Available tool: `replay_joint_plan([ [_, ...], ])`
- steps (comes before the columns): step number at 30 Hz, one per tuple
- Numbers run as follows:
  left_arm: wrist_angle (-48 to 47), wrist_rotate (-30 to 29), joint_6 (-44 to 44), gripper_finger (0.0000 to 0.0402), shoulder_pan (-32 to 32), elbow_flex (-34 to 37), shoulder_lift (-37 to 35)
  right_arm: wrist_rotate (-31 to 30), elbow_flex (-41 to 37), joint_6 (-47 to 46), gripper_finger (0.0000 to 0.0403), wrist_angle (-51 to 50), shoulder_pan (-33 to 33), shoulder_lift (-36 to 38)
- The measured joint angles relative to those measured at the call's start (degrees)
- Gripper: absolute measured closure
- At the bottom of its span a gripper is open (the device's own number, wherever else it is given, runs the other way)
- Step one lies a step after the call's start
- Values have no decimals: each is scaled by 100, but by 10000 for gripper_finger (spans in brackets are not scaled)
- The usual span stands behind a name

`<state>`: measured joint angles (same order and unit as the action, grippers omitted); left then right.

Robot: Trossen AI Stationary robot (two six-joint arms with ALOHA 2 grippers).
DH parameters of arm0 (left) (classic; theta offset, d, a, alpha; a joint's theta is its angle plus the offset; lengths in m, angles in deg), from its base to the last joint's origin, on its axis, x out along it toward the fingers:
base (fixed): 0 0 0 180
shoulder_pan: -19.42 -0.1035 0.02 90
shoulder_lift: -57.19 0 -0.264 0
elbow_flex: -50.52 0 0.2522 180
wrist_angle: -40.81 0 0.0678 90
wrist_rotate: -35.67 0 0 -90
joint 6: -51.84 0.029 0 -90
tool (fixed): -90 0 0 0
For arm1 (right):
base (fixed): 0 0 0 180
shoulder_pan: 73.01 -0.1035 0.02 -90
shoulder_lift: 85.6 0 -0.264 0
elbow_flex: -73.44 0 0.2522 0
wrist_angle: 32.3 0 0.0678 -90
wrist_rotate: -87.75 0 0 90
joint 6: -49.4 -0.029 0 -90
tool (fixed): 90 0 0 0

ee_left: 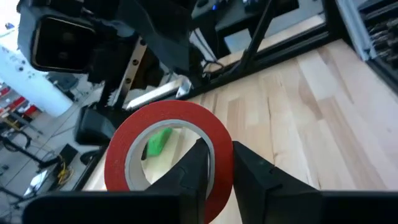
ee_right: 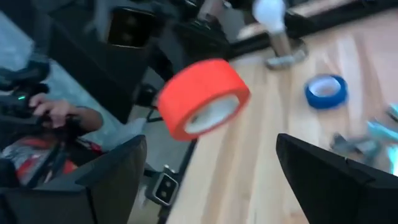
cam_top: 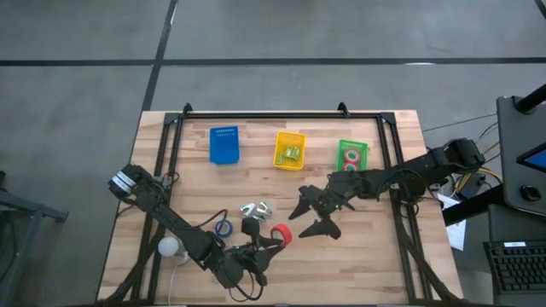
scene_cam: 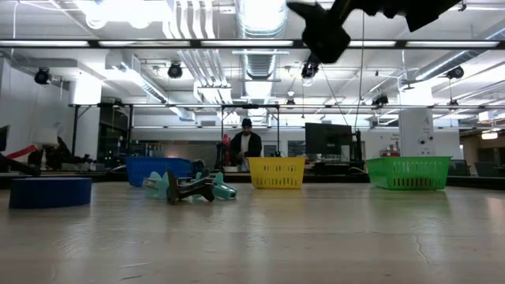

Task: Pick and place Stapler, Stapler remover, tape
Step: Put the red tape into the green bin

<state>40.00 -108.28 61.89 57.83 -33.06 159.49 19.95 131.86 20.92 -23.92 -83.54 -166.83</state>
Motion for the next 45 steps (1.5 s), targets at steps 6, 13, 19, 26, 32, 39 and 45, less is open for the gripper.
replay_joint_plan([
  [6, 775, 252, 611, 347, -45, 0, 0, 225, 0, 486, 56, 658, 9, 0],
  [13, 1388, 911, 1120, 345, -220, 5, 0, 473, 0, 948, 55, 1127, -16, 0],
  [19, 1545, 949, 1419, 347, -333, 9, 0, 833, 0, 963, 58, 1218, -31, 0],
  [26, 1910, 1026, 1849, 346, -456, 10, 0, 826, 0, 961, 70, 1262, -33, 0],
  [32, 2066, 1298, 1847, 346, -710, 9, 0, 784, 0, 972, 76, 1286, -26, 0],
  [39, 2114, 1350, 1850, 343, -761, 9, 0, 745, 0, 1133, 80, 1319, -26, 0],
  [45, 2107, 1336, 1848, 342, -763, 9, 0, 745, 0, 1206, 108, 1321, -26, 0],
])
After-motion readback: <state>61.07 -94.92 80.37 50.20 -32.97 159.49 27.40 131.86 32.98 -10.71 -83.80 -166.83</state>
